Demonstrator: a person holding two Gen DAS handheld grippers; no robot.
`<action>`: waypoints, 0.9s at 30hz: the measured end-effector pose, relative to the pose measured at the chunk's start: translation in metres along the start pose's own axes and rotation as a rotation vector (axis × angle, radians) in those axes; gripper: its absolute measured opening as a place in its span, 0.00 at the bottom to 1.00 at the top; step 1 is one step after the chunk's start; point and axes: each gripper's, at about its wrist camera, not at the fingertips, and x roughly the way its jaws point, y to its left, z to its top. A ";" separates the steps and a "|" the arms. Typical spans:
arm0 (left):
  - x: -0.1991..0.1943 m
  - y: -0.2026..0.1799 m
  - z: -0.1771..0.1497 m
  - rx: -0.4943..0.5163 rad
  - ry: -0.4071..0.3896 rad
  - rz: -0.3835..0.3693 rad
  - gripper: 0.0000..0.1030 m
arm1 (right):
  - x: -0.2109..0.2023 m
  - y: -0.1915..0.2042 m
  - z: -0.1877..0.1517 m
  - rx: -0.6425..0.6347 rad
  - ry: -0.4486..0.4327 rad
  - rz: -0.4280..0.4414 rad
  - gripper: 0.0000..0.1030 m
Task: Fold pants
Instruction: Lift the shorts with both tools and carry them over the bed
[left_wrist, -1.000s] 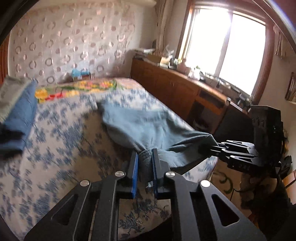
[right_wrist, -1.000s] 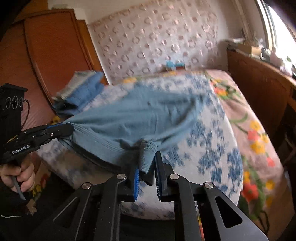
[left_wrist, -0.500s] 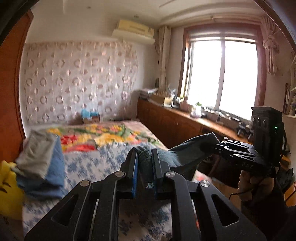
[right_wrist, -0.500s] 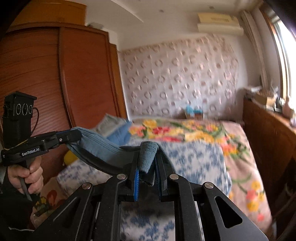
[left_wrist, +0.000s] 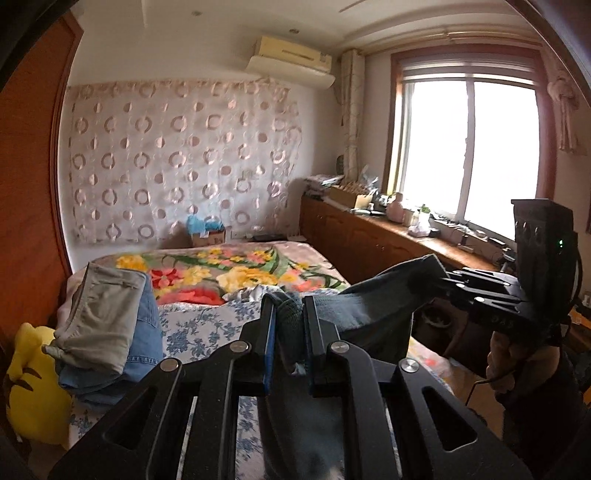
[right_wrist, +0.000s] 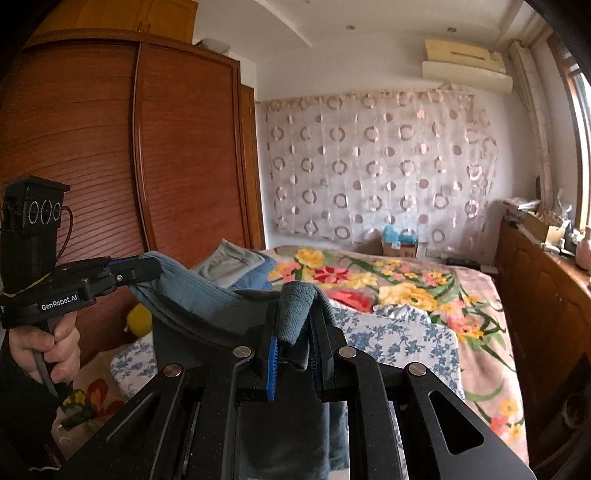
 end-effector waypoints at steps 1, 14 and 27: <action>0.006 0.004 0.002 -0.002 0.005 0.003 0.13 | 0.004 -0.003 0.007 0.003 0.004 0.001 0.14; 0.093 0.046 0.066 -0.025 0.025 0.034 0.13 | 0.113 -0.045 0.101 -0.016 0.046 -0.020 0.14; 0.095 0.048 0.069 0.018 0.041 0.091 0.13 | 0.138 -0.038 0.116 -0.031 0.052 -0.021 0.14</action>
